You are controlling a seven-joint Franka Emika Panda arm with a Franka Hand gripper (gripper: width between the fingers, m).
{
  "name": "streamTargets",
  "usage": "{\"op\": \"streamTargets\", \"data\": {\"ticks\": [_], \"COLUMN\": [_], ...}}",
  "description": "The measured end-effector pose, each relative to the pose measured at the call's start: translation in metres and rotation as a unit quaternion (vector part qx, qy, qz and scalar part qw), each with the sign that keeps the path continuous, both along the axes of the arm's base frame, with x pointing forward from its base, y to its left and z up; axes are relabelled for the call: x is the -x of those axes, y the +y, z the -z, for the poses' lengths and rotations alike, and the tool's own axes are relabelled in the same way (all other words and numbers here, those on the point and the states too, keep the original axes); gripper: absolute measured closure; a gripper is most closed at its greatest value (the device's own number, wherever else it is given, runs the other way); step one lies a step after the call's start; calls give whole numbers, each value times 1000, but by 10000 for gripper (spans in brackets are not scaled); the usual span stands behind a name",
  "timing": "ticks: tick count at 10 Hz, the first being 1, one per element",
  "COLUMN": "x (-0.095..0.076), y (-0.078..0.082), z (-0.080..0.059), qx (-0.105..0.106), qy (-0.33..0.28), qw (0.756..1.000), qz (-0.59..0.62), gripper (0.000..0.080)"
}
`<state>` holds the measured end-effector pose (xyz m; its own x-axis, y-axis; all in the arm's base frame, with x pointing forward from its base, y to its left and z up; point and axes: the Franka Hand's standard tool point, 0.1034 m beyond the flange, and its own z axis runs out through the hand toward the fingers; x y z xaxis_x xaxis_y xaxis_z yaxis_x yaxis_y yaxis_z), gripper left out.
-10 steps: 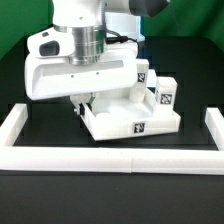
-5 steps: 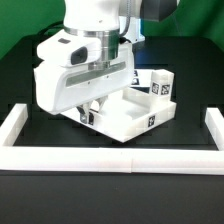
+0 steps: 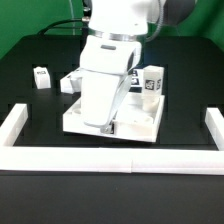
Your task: Assemble square table
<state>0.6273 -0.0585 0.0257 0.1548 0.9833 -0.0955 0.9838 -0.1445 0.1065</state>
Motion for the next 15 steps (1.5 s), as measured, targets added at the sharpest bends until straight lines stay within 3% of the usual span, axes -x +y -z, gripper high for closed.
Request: {"op": "streamTargets", "data": {"ticks": [2, 5, 6, 10, 12, 15], "x": [-2, -29, -38, -43, -51, -57], "y": [6, 62, 72, 94, 105, 97], "z": [1, -3, -3, 5, 0, -14], "qx": [3, -15, -18, -23, -13, -7], "qy": [-1, -16, -20, -22, -17, -17], "qw": [1000, 1000, 1000, 999, 1000, 1000], "qz": [-10, -10, -13, -7, -17, -24], "gripper": [742, 742, 742, 740, 737, 743]}}
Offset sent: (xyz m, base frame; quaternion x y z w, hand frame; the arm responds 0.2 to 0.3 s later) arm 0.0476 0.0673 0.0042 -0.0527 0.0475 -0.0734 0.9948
